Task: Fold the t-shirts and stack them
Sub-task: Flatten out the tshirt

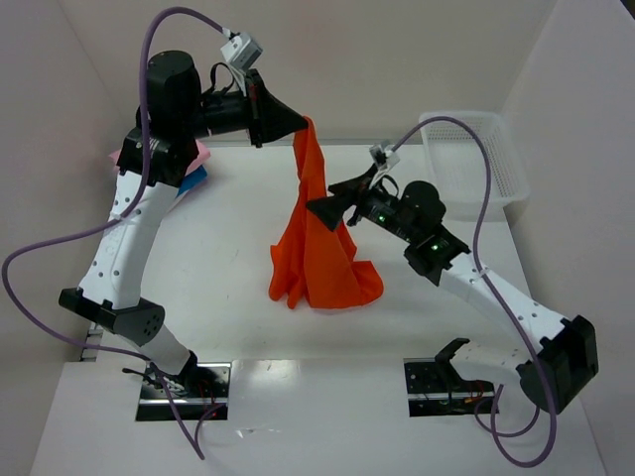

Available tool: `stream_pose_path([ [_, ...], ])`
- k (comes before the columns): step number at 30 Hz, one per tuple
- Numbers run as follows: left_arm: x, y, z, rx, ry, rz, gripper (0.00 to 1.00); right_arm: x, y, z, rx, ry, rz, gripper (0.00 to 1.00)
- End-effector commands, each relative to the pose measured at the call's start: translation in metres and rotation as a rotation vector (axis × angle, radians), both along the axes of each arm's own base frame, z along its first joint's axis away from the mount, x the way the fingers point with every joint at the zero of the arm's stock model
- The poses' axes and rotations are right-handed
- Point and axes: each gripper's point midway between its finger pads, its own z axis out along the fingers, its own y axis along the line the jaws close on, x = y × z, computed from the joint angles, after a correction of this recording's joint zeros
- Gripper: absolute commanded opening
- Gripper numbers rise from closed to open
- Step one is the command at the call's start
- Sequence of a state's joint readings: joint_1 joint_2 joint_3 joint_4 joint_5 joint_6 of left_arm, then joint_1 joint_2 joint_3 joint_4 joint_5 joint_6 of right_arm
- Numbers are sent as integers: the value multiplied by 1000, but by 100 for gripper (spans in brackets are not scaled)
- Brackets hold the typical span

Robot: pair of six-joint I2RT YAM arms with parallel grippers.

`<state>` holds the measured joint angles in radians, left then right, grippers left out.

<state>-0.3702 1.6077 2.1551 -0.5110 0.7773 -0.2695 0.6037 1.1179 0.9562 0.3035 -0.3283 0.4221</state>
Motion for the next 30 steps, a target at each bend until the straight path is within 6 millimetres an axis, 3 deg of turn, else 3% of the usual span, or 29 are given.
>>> stream_pose_path([
  [1, -28, -7, 24, -42, -106, -161, 0, 6, 8, -21, -22, 37, -16, 100],
  [5, -50, -7, 25, -38, -140, -296, 0, 16, -14, -28, -61, 7, -151, 100],
  [8, -58, -8, 26, -41, -142, -344, 0, 13, -31, -14, -42, -28, -188, 100],
  [14, -62, -5, 21, -37, -132, -425, 0, -14, -49, 0, 22, -52, -181, 100],
  [19, -71, -5, 21, -38, -116, -490, 0, -16, -79, -3, 141, 41, -219, 100],
  [21, -75, -4, 20, -36, -116, -510, 0, -14, -83, -17, 160, 109, -206, 100],
  [23, -79, -3, 20, -34, -116, -533, 0, -4, -84, -31, 190, 203, -186, 100],
  [24, -81, -3, 20, -33, -116, -544, 0, -3, -79, -26, 205, 217, -159, 100],
  [28, -84, -2, 15, -28, -120, -565, 0, 8, -53, -48, 176, 344, -46, 97],
  [30, -88, -1, 13, -26, -117, -574, 0, 3, -46, -39, 209, 343, 15, 97],
])
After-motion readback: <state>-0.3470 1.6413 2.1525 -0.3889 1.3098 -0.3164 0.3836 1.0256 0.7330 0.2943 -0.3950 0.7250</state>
